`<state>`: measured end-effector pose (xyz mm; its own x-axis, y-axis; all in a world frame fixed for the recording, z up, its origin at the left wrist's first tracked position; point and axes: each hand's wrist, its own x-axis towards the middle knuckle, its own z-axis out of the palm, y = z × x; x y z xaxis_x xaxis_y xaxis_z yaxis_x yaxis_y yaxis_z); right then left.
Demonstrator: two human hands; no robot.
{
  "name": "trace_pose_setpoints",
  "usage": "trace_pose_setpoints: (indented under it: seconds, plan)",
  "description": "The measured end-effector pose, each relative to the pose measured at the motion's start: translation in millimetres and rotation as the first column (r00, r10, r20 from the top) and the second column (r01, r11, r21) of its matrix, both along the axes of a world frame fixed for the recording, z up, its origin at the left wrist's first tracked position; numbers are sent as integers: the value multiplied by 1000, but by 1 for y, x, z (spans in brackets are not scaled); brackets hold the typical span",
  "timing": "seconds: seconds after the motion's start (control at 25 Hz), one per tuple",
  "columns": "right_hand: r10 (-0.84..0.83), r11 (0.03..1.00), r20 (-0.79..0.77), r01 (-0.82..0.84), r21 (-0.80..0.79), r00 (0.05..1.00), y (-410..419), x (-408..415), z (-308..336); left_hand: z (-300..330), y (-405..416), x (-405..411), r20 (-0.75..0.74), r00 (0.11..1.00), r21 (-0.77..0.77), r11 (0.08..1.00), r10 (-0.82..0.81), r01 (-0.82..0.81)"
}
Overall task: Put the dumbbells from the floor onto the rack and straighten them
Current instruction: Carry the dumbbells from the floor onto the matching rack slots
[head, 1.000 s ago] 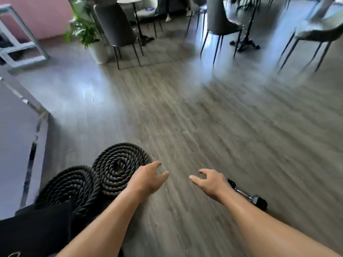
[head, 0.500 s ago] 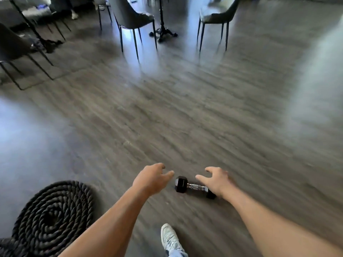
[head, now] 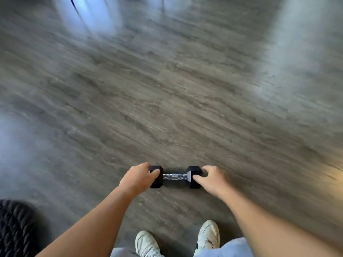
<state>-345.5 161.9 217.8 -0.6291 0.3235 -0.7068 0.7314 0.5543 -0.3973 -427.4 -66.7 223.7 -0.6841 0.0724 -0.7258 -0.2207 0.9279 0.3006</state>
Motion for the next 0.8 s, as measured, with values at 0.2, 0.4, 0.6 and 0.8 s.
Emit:
trace_pose_setpoints:
  seconds: [0.2, 0.4, 0.6, 0.8]
  plan:
    - [45, 999, 30, -46, 24, 999, 8, -20, -179, -176, 10, -18, 22, 999, -18, 999, 27, -26]
    - [-3, 997, 96, -4, 71, 995, 13, -29, -297, -292, 13, -21, 11, 987, -5, 987, 158, -158]
    - [-42, 987, -6, 42, 154, 999, 18, -33, -332, -333, 7, -15, -109, 952, 60, 958, 286, -280]
    - [-55, 986, -57, 63, 157, 997, 19, -33, -337, -339, 11, -16, -170, 941, 53, 956, 292, -287]
